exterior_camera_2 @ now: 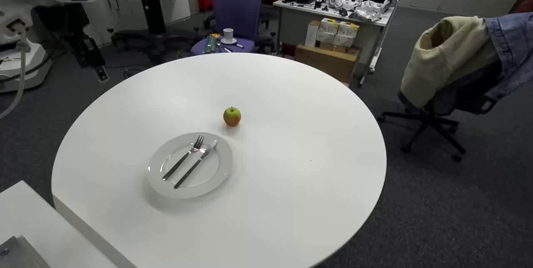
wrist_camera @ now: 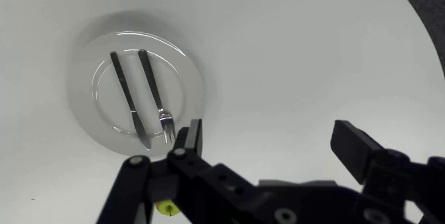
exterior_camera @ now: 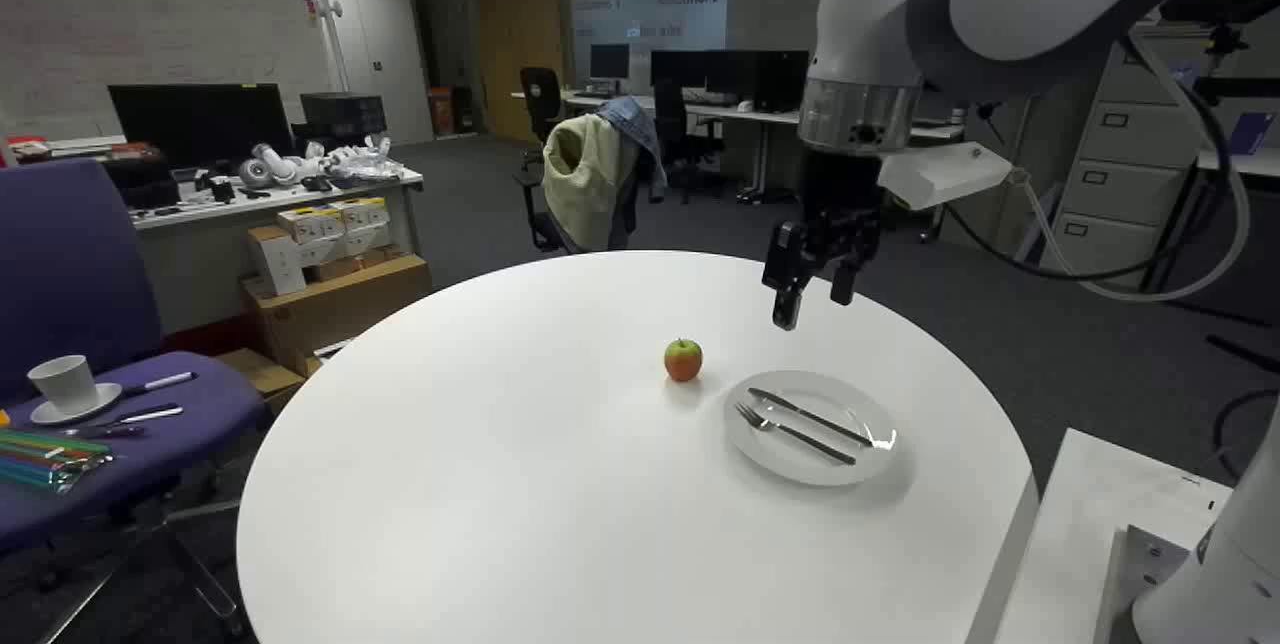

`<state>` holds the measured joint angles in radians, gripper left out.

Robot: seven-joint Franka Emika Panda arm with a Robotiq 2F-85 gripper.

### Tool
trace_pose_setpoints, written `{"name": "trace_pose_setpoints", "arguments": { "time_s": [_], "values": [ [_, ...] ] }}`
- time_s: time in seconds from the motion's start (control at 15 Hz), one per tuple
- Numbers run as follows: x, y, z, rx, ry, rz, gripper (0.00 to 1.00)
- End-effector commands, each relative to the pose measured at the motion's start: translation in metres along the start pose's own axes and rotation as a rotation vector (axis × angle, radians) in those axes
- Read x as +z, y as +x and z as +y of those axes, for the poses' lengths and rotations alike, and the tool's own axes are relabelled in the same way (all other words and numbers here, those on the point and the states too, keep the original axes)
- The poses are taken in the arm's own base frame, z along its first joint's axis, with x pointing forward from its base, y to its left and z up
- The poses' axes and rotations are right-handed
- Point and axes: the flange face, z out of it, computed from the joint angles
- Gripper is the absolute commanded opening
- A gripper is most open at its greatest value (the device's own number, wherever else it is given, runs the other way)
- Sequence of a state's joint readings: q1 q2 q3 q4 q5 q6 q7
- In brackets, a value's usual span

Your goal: Remove the fork from the plate

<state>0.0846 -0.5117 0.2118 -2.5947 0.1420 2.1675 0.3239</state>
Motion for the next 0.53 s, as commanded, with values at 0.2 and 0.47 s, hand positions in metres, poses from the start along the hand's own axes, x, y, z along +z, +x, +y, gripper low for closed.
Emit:
{"name": "trace_pose_setpoints", "arguments": {
  "time_s": [0.2,0.47],
  "values": [
    [0.002,0.001,0.001,-0.005,-0.004,-0.002,1.0],
    [0.019,0.002,0.025,0.008,-0.018,-0.017,1.0]
  ]
}}
